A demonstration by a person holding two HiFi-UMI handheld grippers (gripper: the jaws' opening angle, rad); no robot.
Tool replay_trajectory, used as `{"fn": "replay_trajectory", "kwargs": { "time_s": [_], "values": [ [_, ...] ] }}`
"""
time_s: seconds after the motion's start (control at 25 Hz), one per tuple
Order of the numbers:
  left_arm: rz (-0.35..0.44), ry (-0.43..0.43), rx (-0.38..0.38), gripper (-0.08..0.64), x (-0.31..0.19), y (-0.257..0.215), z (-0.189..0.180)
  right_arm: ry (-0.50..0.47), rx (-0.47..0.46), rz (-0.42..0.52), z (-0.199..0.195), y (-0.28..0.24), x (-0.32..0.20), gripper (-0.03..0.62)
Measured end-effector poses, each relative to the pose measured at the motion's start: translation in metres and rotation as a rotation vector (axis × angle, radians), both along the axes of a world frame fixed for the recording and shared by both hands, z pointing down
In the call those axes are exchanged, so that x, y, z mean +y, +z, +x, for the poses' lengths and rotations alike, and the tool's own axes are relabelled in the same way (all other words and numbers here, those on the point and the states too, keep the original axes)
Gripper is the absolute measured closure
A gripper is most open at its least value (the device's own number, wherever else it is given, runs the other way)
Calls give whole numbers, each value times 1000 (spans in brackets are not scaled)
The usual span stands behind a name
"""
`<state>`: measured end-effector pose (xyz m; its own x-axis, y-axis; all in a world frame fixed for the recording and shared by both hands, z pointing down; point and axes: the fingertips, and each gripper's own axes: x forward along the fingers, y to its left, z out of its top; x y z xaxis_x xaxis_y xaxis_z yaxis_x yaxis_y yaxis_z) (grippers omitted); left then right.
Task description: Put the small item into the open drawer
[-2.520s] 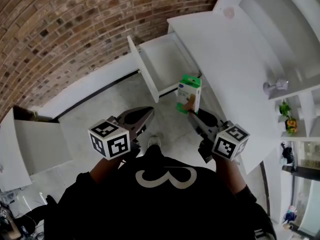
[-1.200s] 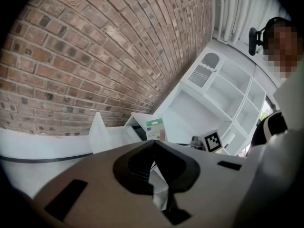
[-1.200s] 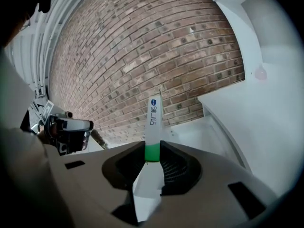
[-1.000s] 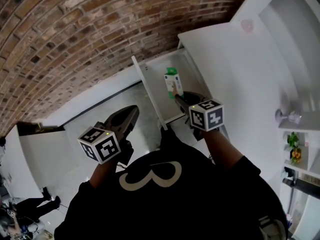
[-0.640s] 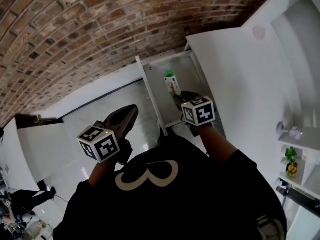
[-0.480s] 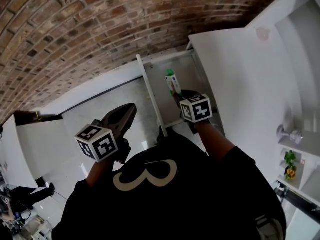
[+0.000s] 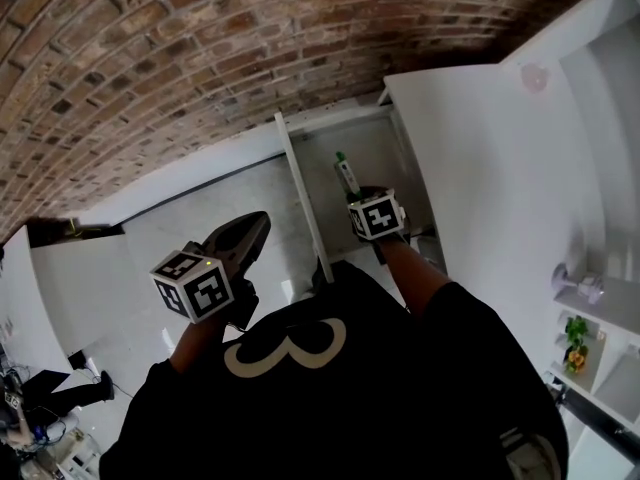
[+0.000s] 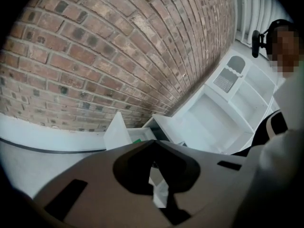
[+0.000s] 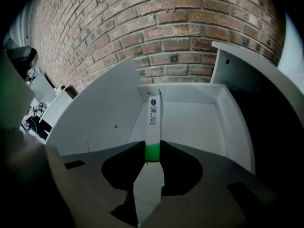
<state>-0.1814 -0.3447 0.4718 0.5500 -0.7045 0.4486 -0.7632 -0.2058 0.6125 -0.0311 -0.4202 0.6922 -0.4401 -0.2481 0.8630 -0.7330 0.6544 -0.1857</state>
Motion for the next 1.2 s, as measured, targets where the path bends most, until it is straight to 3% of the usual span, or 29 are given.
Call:
{"fn": "replay_trajectory", "kwargs": {
  "time_s": [0.4,0.8,0.92,1.04,1.2],
  "values": [
    [-29,-7,-20,558,-5,14,-11,6,108,-102,14,38,7,493],
    [-29,-28,-31,558,-8,14,-18,-7,88,-120,11,46,8,483],
    [-30,-30,-31,558,-8,13,-18,-36,74,-80,7,45,-1,450],
    [-29,-29,-32,558,-7,12,-16,-50,58,-91,5,43,1,355],
    [-17,-26,-25,558,-8,10,-13,-9,-15,-112,3,29,3,289]
  ]
}}
